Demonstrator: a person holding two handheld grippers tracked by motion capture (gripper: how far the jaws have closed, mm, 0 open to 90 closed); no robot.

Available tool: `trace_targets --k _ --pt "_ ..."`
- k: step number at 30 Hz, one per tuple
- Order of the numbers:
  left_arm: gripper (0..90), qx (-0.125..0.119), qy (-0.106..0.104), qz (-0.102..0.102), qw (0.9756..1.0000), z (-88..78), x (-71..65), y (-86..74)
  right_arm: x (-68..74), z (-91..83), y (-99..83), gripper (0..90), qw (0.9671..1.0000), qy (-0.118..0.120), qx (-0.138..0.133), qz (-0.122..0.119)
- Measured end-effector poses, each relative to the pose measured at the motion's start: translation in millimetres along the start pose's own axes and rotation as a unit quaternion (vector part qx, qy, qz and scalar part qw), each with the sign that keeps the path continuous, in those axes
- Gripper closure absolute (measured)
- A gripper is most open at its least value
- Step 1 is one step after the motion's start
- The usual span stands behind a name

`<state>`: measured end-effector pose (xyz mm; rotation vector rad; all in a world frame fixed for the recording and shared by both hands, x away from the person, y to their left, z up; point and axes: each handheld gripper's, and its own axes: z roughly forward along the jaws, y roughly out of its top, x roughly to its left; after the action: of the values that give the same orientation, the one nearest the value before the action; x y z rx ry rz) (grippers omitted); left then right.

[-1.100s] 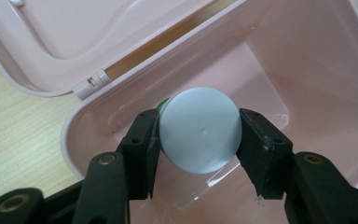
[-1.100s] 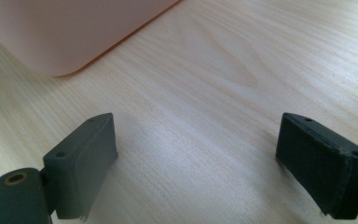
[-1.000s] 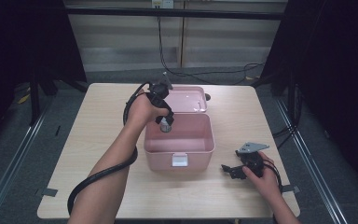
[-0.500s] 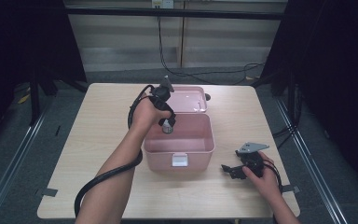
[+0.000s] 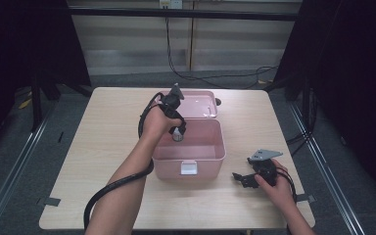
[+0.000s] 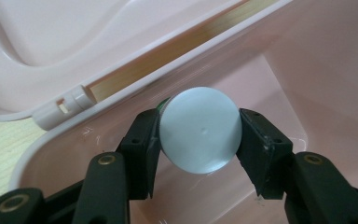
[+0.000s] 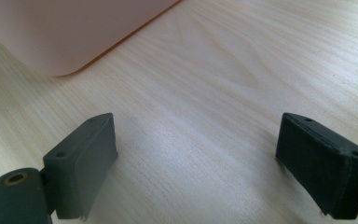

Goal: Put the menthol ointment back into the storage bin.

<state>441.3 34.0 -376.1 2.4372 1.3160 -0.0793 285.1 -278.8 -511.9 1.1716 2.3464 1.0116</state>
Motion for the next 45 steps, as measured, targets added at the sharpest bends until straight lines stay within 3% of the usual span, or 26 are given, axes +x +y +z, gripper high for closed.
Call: trace_targets --k 20,36,45 --pt "50.0 0.003 0.007 -0.006 1.0000 21.1 0.9 3.0 0.0 0.0 0.0 11.5 1.0000 0.000 0.000 0.000" --pt "50.0 0.009 0.005 -0.019 0.9998 33.9 3.2 -1.3 -0.1 0.1 0.0 11.5 1.0000 0.000 0.000 -0.001" --pt "50.0 0.008 0.007 -0.017 0.9998 40.6 3.4 -5.1 0.0 0.0 0.0 11.5 1.0000 0.000 0.000 0.000"
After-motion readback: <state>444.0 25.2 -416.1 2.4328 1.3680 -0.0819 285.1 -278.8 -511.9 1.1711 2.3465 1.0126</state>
